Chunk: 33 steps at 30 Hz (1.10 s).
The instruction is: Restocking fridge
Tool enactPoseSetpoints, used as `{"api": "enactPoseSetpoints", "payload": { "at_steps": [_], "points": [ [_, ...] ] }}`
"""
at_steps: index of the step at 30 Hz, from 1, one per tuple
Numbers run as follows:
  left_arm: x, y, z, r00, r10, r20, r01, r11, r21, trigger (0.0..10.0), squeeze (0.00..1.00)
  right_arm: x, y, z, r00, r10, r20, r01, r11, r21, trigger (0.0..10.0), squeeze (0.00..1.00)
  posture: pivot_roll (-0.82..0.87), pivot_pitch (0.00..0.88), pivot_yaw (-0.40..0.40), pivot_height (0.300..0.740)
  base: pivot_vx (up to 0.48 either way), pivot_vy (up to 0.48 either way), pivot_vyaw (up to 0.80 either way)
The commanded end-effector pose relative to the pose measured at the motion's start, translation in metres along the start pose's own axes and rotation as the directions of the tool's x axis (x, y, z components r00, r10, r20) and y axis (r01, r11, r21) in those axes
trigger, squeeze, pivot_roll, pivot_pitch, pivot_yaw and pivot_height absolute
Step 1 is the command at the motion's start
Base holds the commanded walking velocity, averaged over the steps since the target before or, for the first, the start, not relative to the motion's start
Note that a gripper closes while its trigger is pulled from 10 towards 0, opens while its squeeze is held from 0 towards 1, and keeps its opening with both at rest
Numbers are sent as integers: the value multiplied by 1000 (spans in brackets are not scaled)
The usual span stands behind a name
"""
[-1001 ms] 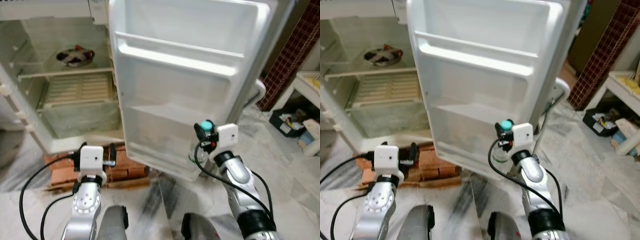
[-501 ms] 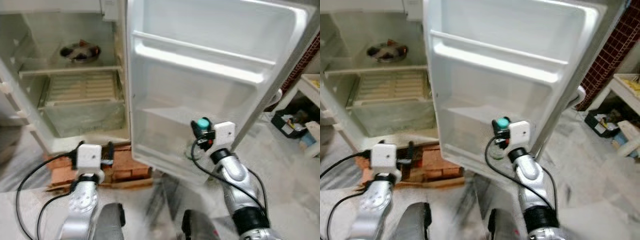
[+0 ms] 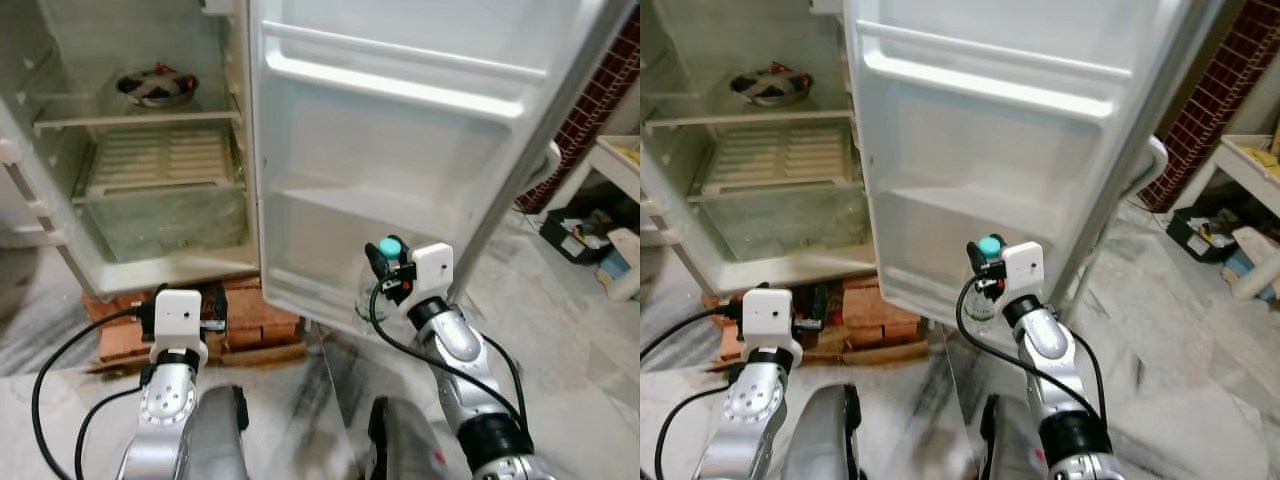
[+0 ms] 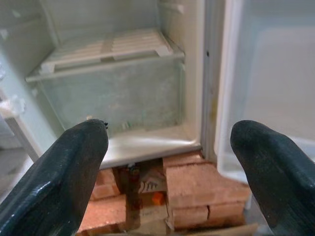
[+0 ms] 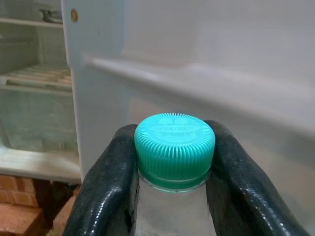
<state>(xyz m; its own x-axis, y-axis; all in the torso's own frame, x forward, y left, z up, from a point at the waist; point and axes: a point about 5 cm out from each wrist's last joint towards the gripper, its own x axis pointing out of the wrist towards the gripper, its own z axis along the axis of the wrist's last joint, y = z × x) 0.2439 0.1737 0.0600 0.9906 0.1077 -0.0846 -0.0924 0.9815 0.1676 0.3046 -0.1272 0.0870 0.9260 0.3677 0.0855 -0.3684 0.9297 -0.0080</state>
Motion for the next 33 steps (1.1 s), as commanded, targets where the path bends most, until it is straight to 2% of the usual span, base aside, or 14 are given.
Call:
{"api": "enactPoseSetpoints", "payload": {
  "at_steps": [1, 8, 11, 14, 17, 21, 23, 24, 28, 30, 33],
  "points": [
    [-2, -1, 3, 1000, -10, 9, 10, 1000, 14, 10000, 0, 3, -7, 6, 999, -35, 27, 36, 999, -25, 10000, 0, 90, 2, -55, 505, 0, 0, 0],
    [-10, 2, 4, 1000, -12, 12, 12, 999, 42, 10000, 0, 17, -6, 17, 998, -16, 58, 20, 998, -64, 10000, 0, 104, 26, -58, 505, 0, 0, 0],
    [-15, 2, 5, 1000, -14, 9, 14, 998, 56, 10000, 0, 31, -2, 26, 997, 7, 78, 0, 996, -85, 10000, 0, 106, 45, -58, 505, 0, 0, 0],
    [-21, 3, 4, 1000, -21, 9, 20, 997, 79, 10000, 0, 45, 6, 37, 994, 27, 105, -15, 994, -110, 10000, 0, 98, 60, -69, 505, 0, 0, 0],
    [-25, 11, 7, 1000, 11, -2, -11, 996, 92, 10000, 0, 64, 23, 59, 981, 84, 175, -59, 988, -140, 10000, 0, 91, 104, -51, 505, 0, 0, 0],
    [-32, 12, 11, 1000, -6, 3, 6, 995, 103, 10000, 0, 69, 29, 70, 969, 110, 219, -59, 972, -226, 10000, 0, 98, 133, -54, 505, 0, 0, 0],
    [-36, 14, 12, 1000, -15, 4, 15, 993, 116, 10000, 0, 72, 29, 74, 966, 108, 235, -52, 971, -232, 10000, 0, 105, 148, -58, 505, 0, 0, 0],
    [-37, 19, 15, 1000, -8, 5, 8, 992, 126, 10000, 0, 76, 26, 83, 956, 108, 274, -33, 964, -264, 10000, 0, 122, 164, -69, 505, 0, 0, 0],
    [-42, 30, 25, 999, 31, 16, -33, 992, 124, 10000, 0, 81, 22, 90, 955, 102, 279, -8, 948, -319, 10000, 0, 151, 218, -77, 505, 0, 0, 0],
    [-48, 37, 31, 998, 62, 15, -63, 991, 122, 10000, 0, 81, 22, 90, 950, 144, 278, -18, 912, -411, 10000, 0, 172, 252, -81, 505, 0, 0, 0],
    [-57, 41, 34, 998, 67, 6, -67, 989, 132, 10000, 0, 82, 22, 89, 947, 160, 279, -14, 887, -462, 10000, 0, 193, 297, -82, 505, 0, 0, 0]
  ]
}}
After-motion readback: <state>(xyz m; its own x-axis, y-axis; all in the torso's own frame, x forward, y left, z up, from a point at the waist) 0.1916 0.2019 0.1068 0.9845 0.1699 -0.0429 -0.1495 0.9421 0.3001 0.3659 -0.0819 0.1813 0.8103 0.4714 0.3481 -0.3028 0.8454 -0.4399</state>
